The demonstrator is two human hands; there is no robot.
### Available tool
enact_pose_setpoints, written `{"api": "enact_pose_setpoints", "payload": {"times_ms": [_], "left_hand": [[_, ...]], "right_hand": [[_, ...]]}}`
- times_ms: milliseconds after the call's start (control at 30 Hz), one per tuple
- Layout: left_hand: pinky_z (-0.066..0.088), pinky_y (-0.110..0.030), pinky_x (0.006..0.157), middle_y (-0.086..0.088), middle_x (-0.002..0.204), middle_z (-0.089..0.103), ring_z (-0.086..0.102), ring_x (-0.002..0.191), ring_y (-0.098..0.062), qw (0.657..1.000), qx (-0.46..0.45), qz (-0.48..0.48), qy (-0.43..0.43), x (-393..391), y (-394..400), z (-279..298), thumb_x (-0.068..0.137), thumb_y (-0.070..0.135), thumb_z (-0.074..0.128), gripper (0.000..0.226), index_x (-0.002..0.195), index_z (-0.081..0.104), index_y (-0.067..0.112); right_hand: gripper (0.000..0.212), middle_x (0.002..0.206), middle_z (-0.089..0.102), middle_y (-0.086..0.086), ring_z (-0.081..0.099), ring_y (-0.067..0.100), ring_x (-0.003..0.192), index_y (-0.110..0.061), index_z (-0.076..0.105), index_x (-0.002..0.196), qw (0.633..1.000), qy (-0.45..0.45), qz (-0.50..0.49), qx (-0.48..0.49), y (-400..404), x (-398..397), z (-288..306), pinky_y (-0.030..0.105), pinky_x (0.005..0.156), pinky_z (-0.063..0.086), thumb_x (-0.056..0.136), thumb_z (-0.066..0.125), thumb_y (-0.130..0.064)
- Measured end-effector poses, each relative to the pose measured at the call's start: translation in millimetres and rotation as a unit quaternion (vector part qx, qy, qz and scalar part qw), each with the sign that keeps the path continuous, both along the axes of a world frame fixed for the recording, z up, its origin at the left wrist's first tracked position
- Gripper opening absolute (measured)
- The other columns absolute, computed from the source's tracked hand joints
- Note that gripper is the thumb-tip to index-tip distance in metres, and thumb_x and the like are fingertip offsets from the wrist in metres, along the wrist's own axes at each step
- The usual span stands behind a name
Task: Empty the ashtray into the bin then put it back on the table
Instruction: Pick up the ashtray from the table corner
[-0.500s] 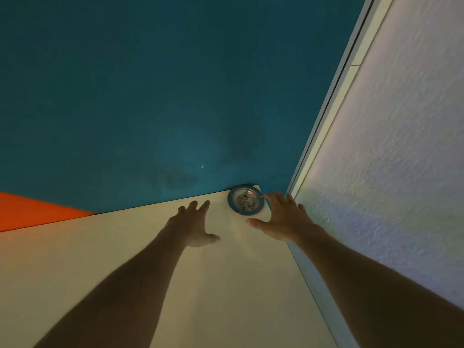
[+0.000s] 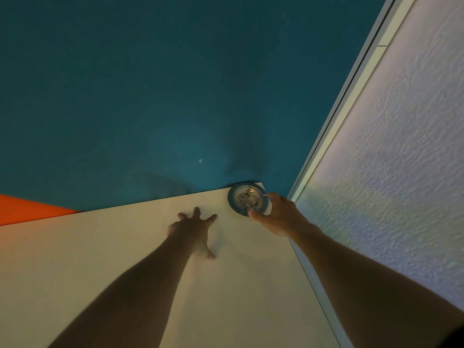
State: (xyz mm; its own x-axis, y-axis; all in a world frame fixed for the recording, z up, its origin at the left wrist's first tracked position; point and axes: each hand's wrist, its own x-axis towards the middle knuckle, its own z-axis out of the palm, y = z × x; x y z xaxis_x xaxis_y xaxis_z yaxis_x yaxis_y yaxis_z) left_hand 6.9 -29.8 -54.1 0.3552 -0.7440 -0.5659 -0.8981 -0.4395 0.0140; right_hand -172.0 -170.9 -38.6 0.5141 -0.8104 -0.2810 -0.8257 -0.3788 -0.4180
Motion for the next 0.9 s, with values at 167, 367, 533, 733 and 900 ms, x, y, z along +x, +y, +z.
{"api": "enact_pose_setpoints", "payload": {"times_ms": [167,367,533,733,900], "left_hand": [[0.045,-0.060,0.098,-0.007,0.161,0.003,0.018,0.139,-0.048,1.000,-0.005,0.005,0.001,0.4,-3.3,-6.4,0.058,0.058,0.082,0.122,0.150,0.004,0.044],[0.045,-0.062,0.097,-0.007,0.161,0.003,0.014,0.139,-0.049,1.000,-0.012,0.010,0.014,-0.1,-4.9,-4.8,0.060,0.054,0.083,0.119,0.151,0.007,0.043],[0.046,-0.061,0.096,-0.007,0.161,0.006,0.016,0.139,-0.047,1.000,-0.023,0.007,0.014,0.5,-2.7,-7.1,0.059,0.055,0.083,0.119,0.151,0.008,0.043],[0.047,-0.061,0.095,-0.006,0.161,0.006,0.016,0.139,-0.046,1.000,-0.025,0.009,0.014,1.2,-2.3,-8.6,0.058,0.055,0.083,0.120,0.151,0.008,0.043],[0.047,-0.061,0.095,-0.006,0.161,0.005,0.015,0.139,-0.046,0.999,-0.030,0.007,0.015,1.5,-2.3,-10.5,0.059,0.055,0.083,0.119,0.150,0.008,0.043]], "right_hand": [[0.066,0.137,0.051,0.018,0.050,0.033,0.124,-0.007,0.038,0.139,0.995,-0.052,-0.078,0.029,-12.4,12.5,-10.4,0.035,0.089,0.045,0.090,0.063,-0.044],[0.055,0.128,0.057,0.019,0.061,0.030,0.108,0.000,0.043,0.134,0.971,-0.092,-0.206,0.083,-18.0,23.8,-24.1,0.029,0.067,0.044,0.095,0.058,-0.035],[0.021,0.103,0.070,0.017,0.067,0.024,0.084,0.000,0.061,0.100,0.955,-0.103,-0.254,0.110,-17.3,29.5,-37.6,0.024,0.054,0.046,0.095,0.060,-0.020],[0.013,0.101,0.066,0.016,0.070,0.027,0.086,-0.003,0.057,0.099,0.907,-0.206,-0.325,0.171,-18.6,32.5,-38.2,0.029,0.059,0.058,0.094,0.062,-0.014],[0.018,0.097,0.064,0.012,0.069,0.027,0.091,-0.007,0.055,0.101,0.873,-0.259,-0.354,0.214,-20.1,35.7,-36.1,0.025,0.055,0.055,0.093,0.064,-0.022]]}}
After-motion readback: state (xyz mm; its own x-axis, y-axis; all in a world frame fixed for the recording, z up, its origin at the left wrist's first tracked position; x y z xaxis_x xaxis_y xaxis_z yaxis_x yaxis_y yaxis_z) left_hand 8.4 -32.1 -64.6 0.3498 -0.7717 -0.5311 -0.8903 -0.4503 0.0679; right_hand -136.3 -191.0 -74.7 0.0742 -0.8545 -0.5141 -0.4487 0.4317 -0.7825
